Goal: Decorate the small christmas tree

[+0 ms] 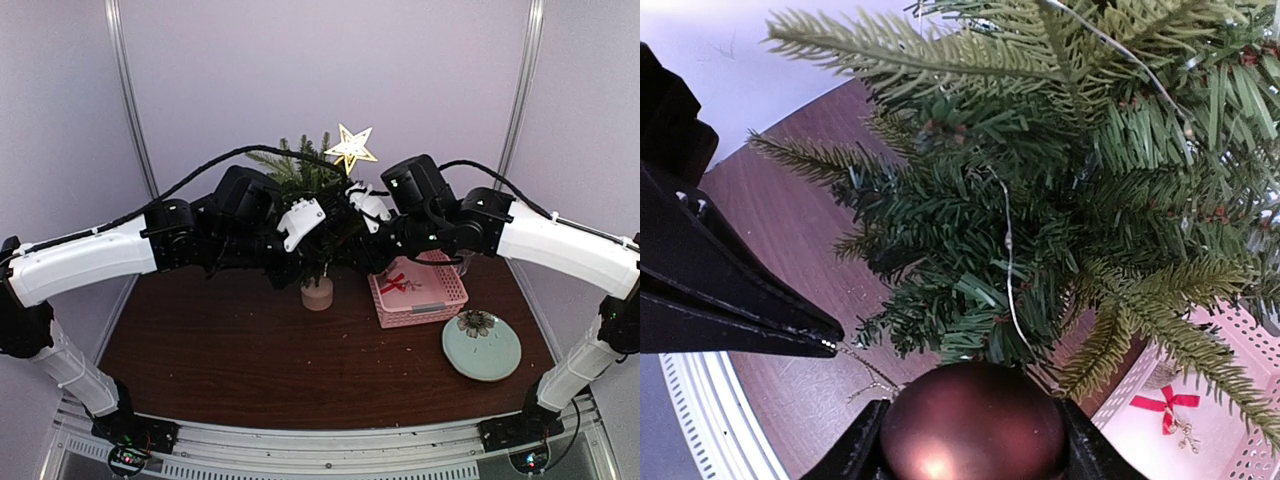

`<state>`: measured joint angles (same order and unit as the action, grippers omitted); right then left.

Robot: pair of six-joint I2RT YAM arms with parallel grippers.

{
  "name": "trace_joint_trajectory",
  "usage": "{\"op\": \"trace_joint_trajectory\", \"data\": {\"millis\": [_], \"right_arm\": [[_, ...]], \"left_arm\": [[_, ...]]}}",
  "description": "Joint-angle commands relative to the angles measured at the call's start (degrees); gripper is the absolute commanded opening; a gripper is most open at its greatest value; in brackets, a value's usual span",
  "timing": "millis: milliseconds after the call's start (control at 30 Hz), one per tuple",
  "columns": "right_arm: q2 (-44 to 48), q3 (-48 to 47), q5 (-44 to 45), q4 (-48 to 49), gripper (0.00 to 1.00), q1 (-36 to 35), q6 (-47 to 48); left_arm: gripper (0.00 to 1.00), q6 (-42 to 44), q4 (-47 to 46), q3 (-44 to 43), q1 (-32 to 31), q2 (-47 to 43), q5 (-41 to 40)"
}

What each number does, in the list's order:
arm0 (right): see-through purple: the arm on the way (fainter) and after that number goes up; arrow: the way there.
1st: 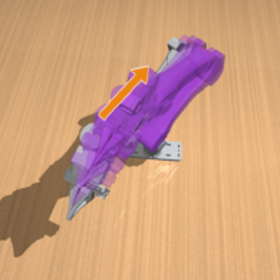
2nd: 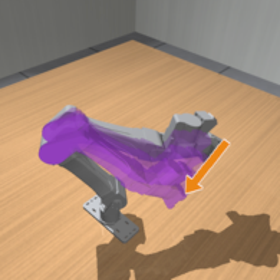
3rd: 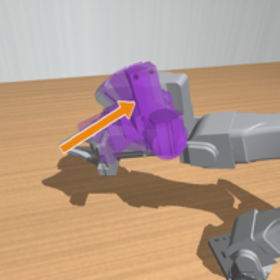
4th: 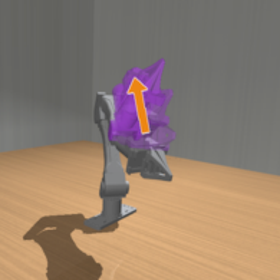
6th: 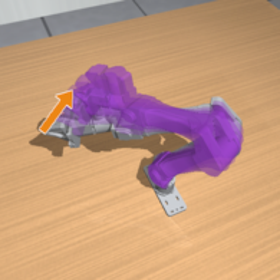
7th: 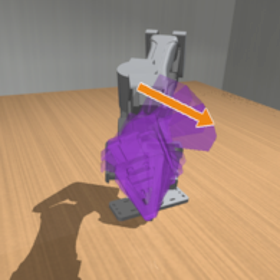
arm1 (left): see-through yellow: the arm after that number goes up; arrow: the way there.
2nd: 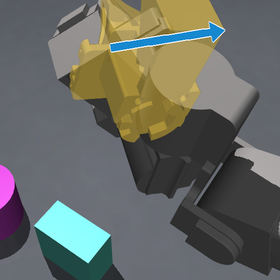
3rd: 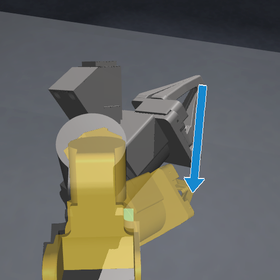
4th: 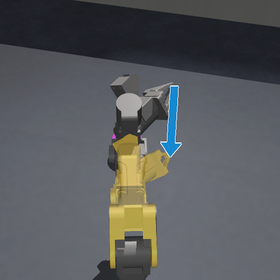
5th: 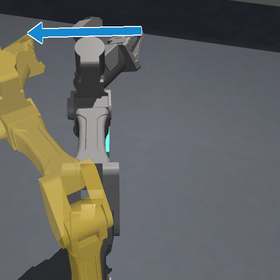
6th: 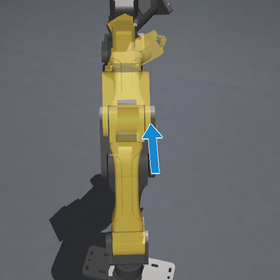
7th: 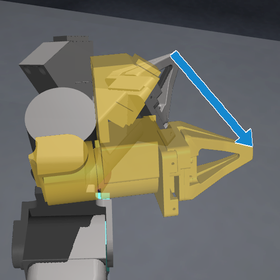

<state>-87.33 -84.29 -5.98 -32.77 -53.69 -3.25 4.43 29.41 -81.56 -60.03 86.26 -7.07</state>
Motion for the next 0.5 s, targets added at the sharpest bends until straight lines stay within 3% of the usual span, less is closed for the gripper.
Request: {"op": "trace_joint_trajectory", "data": {"millis": [0, 467], "right_arm": [[1.16, -1.08, 5.21, 1.40, 0.18, -1.72, -1.45], [6.58, 4.54, 15.98, 7.59, 0.17, -7.21, -5.62]], "left_arm": [[0.00, 0.90, -0.49, -2.35, 0.34, 0.97, -1.49], [0.00, 1.72, -2.48, 0.36, 0.27, -1.74, 0.94]]}}
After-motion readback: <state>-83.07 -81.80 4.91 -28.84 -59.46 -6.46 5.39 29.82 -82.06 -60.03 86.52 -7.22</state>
